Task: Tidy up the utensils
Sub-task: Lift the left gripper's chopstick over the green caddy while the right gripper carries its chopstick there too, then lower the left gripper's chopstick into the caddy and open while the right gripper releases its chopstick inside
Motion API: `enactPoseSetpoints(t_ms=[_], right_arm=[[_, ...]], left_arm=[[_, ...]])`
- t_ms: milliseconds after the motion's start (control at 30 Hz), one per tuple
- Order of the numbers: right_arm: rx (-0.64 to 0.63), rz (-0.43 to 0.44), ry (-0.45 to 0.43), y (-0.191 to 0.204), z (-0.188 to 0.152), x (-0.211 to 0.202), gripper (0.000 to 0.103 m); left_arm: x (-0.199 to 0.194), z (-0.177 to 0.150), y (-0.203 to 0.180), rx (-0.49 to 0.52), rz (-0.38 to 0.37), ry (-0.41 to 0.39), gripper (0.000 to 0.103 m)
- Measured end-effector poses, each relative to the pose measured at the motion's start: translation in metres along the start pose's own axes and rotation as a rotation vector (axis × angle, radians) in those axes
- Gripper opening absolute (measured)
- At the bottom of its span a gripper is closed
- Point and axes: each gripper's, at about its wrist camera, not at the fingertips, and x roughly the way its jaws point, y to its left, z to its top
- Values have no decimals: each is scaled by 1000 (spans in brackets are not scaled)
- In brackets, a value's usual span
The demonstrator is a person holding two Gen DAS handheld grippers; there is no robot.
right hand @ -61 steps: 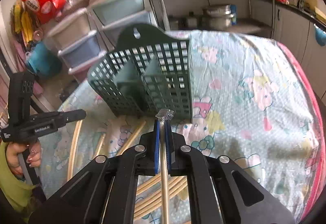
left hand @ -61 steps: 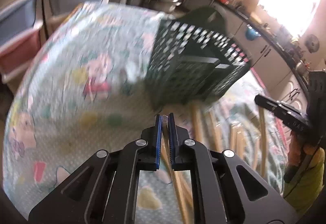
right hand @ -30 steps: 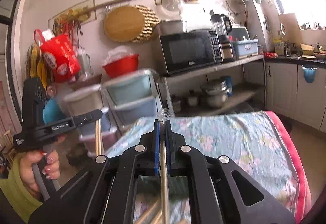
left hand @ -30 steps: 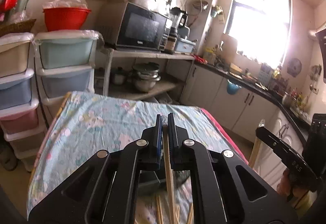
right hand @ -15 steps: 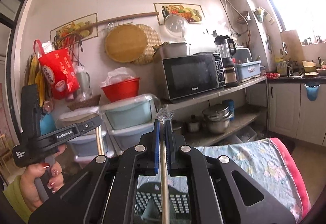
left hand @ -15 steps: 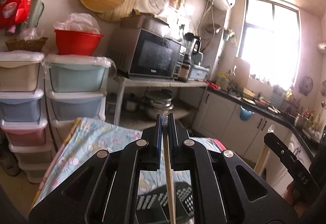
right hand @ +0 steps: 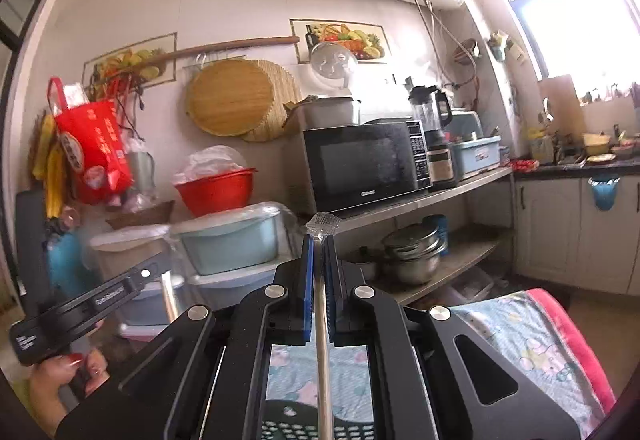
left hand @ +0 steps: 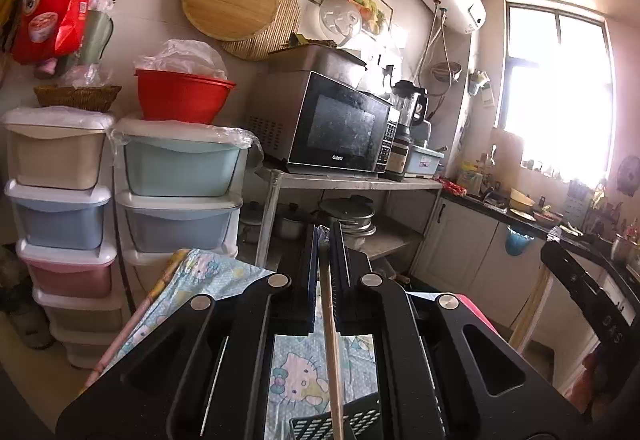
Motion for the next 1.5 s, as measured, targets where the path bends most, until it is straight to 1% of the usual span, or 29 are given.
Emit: enactPoseSetpoints(t_ms=[100, 300, 400, 633, 833, 1133, 1233, 1333, 1400, 1433, 1500], right_arm=[[-27, -26, -5, 3, -6, 8, 5], [-66, -62, -16, 5, -26, 21, 5], [-53, -57, -11, 2, -39, 25, 5], [-8, -82, 43, -12, -67, 31, 6], [48, -87, 68, -25, -75, 23, 6], [123, -97, 95, -42, -78, 3, 12], [130, -103, 93, -44, -78, -5, 20], [133, -101, 97, -45, -77, -13, 27], [139, -96, 106, -46, -76, -17, 33], [143, -94, 113, -47, -77, -19, 35], [147, -93, 129, -47, -77, -21, 41]], left_arm=[[5, -8, -1, -4, -10, 17, 3], [10, -27, -10, 37, -25, 31, 3], [14, -37, -12, 43, -37, 42, 3], [23, -56, -11, 62, -55, 68, 3], [27, -68, -7, 59, -56, 114, 4], [20, -79, -2, 28, -60, 171, 4], [15, -79, 0, 17, -65, 182, 5], [8, -79, 3, 19, -62, 194, 16], [5, -79, 5, 10, -63, 209, 25], [3, -79, 6, 4, -61, 216, 27], [1, -79, 8, -4, -60, 230, 36]])
